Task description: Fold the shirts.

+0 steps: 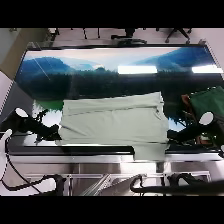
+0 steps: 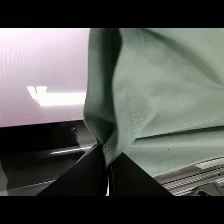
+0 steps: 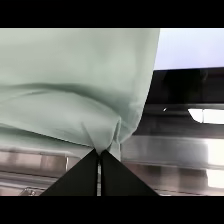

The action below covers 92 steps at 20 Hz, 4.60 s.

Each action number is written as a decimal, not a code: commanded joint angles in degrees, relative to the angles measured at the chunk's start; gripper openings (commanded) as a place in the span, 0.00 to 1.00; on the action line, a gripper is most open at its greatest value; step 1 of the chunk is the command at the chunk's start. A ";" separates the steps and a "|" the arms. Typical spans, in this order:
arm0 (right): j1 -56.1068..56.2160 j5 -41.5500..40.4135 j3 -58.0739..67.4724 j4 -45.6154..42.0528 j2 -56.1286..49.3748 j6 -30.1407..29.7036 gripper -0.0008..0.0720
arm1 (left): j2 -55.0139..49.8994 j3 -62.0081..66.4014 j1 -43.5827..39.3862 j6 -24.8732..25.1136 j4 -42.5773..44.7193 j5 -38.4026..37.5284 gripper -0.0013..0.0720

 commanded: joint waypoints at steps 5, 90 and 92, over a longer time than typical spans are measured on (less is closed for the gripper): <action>-0.02 -17.31 11.47 16.63 -5.16 -15.23 0.03 | 1.53 10.32 -3.85 -0.90 -1.53 -0.92 0.04; 35.39 -25.99 57.57 16.00 -39.01 -7.76 0.71 | 2.36 51.95 -13.64 14.71 -46.10 13.94 0.04; 27.74 -14.64 57.16 8.20 -37.79 -0.04 0.76 | 2.34 51.95 -13.64 14.80 -46.07 13.90 0.04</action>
